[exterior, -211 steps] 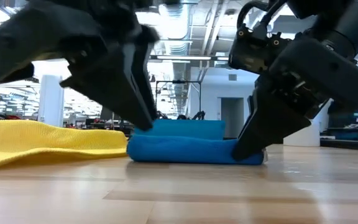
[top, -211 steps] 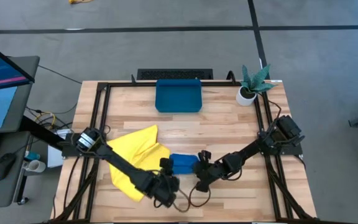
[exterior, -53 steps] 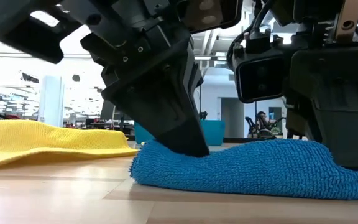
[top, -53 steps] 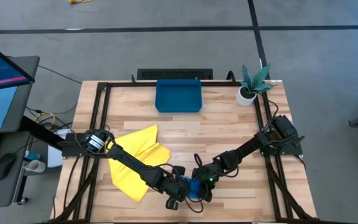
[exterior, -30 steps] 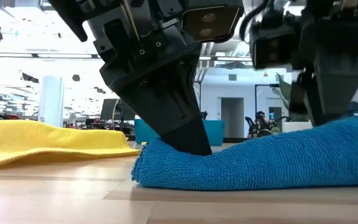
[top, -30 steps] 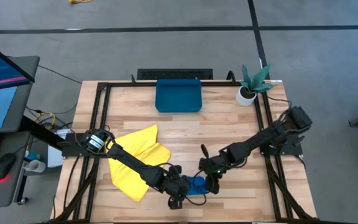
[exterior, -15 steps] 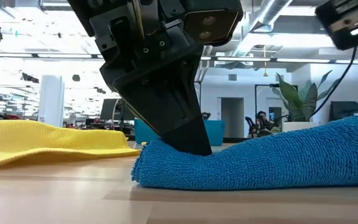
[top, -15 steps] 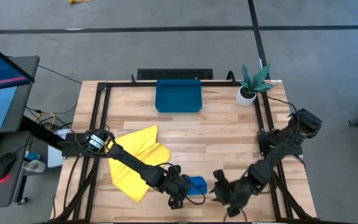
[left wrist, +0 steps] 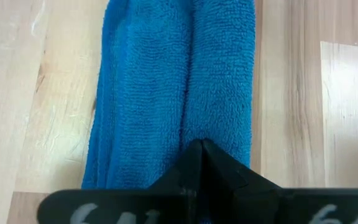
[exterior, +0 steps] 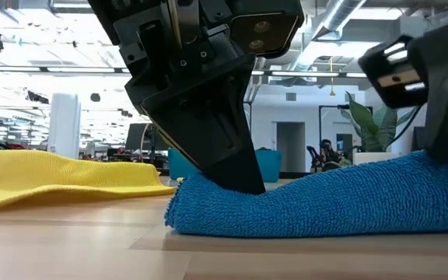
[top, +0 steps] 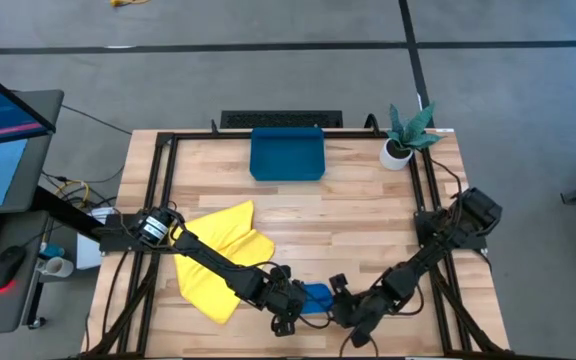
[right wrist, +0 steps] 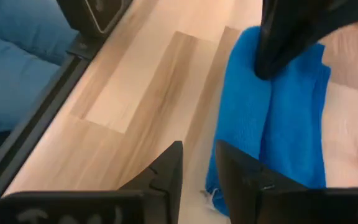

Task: Roll microfiber towels into tight, uniform cylinder then place into a basket
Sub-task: Roll the blue microfiber cloth

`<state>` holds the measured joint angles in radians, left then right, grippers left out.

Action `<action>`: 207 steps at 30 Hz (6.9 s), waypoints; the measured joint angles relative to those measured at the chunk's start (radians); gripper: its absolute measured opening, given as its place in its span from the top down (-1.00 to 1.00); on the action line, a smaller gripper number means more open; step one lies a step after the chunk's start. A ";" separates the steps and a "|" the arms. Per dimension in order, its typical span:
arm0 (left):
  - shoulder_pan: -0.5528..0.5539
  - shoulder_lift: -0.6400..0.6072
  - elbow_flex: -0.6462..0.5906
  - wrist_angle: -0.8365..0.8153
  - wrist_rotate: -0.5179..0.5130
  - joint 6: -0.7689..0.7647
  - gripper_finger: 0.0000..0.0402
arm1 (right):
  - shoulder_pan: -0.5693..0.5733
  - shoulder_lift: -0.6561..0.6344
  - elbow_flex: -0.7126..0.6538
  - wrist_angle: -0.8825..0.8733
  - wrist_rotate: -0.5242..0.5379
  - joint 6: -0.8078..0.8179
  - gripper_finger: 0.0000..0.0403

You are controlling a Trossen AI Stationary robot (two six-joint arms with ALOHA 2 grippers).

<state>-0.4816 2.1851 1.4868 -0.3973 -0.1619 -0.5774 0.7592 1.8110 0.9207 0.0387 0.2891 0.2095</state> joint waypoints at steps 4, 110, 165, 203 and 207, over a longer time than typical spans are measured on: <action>0.000 0.000 0.000 0.000 0.000 0.000 1.00 | -0.020 0.010 0.000 -0.010 -0.001 0.063 0.46; 0.066 0.032 0.148 -0.229 0.339 0.092 0.91 | -0.159 0.008 -0.001 -0.122 -0.287 0.579 0.20; 0.143 0.034 0.146 -0.195 0.573 0.059 0.91 | -0.041 0.105 0.003 -0.030 0.164 0.086 0.31; 0.079 0.004 0.198 -0.405 0.304 0.124 0.31 | -0.080 0.101 0.001 0.036 -0.134 0.675 0.85; 0.029 -0.037 0.199 -0.441 0.185 0.102 0.31 | -0.081 0.101 0.000 0.045 -0.151 0.684 0.83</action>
<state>-0.4531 2.1482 1.6859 -0.8387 0.0235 -0.4752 0.6781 1.9118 0.9203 0.0841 0.1377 0.8936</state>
